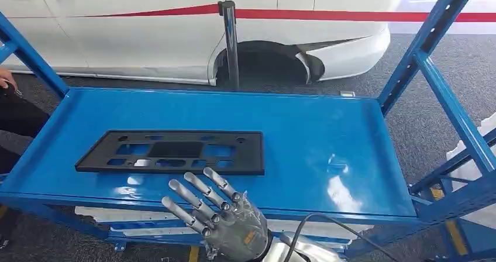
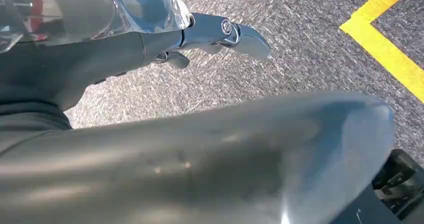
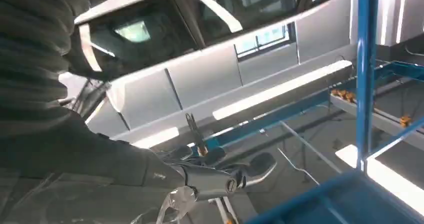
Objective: Take the parts from the cabinet and place them on the table.
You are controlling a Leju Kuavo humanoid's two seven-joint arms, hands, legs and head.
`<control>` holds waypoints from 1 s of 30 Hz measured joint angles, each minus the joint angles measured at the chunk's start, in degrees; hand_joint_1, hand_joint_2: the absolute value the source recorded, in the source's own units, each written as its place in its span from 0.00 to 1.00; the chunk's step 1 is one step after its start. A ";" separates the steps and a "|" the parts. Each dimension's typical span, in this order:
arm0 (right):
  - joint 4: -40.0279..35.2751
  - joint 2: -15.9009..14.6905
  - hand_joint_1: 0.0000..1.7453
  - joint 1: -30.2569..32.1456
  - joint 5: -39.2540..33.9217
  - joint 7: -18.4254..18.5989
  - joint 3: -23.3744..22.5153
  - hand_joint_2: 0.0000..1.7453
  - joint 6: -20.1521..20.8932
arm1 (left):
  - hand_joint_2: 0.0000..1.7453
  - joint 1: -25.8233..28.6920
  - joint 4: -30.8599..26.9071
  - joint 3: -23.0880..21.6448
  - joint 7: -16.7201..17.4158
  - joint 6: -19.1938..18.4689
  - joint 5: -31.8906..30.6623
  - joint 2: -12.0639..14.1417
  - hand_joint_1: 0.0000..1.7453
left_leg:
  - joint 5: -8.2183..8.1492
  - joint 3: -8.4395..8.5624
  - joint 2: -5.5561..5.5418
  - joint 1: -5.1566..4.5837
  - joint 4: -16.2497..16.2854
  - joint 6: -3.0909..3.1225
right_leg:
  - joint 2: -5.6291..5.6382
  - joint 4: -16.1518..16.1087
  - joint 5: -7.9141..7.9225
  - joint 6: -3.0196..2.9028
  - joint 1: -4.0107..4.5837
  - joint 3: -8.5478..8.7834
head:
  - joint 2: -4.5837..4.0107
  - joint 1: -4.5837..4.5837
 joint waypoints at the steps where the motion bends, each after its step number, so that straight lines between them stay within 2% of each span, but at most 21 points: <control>1: 0.90 0.00 0.00 0.53 -0.39 0.00 -0.26 1.00 -0.74 | 0.00 -0.01 0.00 -0.17 0.00 0.04 0.00 0.00 0.00 | 0.00 0.00 0.00 0.00 0.00 0.00 | 0.00 0.00 0.00 0.00 0.00 0.00 | 0.00 0.00; 6: 5.07 0.04 0.00 2.92 -1.03 0.00 -1.14 1.00 -2.97 | 0.00 0.01 0.00 -0.41 0.02 0.07 -0.02 0.00 0.00 | 0.00 0.00 0.00 0.00 0.00 0.00 | 0.00 0.00 0.00 0.00 0.02 0.01 | 0.00 0.00; 21: 8.63 0.83 0.00 4.19 0.94 2.12 -3.89 1.00 -3.03 | 0.00 0.03 0.00 -1.18 0.70 0.07 -0.04 0.00 0.00 | 0.00 -0.01 0.00 0.00 0.00 0.00 | 0.01 0.01 0.00 0.00 0.02 0.01 | 0.00 0.00; 26: 8.65 0.81 0.00 3.33 1.40 6.97 -6.43 1.00 -1.99 | 0.00 0.03 0.00 -1.70 0.79 0.07 0.00 0.00 0.00 | 0.01 0.00 0.00 0.00 0.00 0.00 | 0.01 0.01 0.01 0.00 0.02 0.01 | 0.00 0.00; 30: 8.65 0.22 0.00 2.53 1.40 9.35 -9.17 1.00 -0.78 | 0.00 0.11 0.00 -1.79 0.79 0.13 0.39 0.00 0.00 | 0.01 0.00 0.00 0.00 0.01 0.00 | 0.01 0.00 0.01 0.00 0.01 0.01 | 0.00 0.02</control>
